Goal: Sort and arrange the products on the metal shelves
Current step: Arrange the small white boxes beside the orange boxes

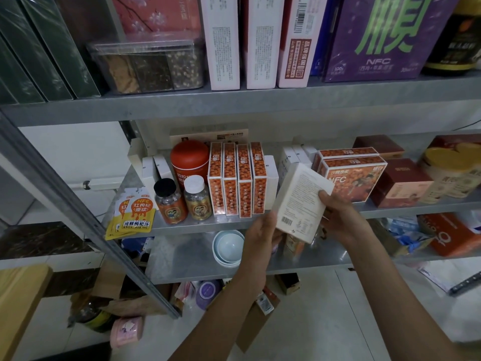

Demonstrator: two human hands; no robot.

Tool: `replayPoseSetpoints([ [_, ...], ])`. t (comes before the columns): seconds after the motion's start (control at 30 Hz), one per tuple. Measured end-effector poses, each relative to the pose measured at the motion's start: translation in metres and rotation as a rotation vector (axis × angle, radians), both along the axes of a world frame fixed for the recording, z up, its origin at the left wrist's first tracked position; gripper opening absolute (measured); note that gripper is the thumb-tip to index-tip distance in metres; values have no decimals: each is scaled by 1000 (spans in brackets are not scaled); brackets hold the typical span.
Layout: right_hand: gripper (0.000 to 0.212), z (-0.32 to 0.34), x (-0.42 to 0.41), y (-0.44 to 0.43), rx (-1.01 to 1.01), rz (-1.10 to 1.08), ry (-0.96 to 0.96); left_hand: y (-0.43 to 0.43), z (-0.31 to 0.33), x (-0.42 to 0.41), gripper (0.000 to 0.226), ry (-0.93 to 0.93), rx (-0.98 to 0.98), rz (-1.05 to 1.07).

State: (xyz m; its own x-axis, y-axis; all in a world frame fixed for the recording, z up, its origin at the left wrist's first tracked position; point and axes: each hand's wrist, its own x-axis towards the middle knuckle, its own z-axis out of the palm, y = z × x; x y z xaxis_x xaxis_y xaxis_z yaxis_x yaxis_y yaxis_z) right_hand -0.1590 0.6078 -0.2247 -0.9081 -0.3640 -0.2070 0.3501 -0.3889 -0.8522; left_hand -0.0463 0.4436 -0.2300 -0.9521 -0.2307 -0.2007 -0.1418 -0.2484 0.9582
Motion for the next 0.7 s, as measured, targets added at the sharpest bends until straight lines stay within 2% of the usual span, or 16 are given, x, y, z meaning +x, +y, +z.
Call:
replayPoseSetpoints([
  [0.1, 34, 2, 2, -3, 66, -42, 48, -2, 6, -2, 26, 51, -39, 80],
  [0.17, 37, 5, 3, -4, 62, -42, 85, -4, 7, -6, 17, 33, -18, 108],
  [0.27, 44, 10, 5, -1, 3, 91, 175, -7, 7, -11, 13, -12, 74, 106],
  [0.33, 60, 13, 8, 1, -82, 234, 215, -7, 8, -12, 16, -31, 168, 88],
  [0.4, 66, 17, 12, -1, -174, 317, 209, -6, 10, -12, 18, -25, 280, 50],
  [0.53, 79, 18, 16, -8, -261, 349, 177, -2, 13, -12, 31, -19, 502, -53],
  [0.7, 85, 21, 15, -10, -273, 313, 206, -2, 13, -13, 46, -41, 571, -133],
])
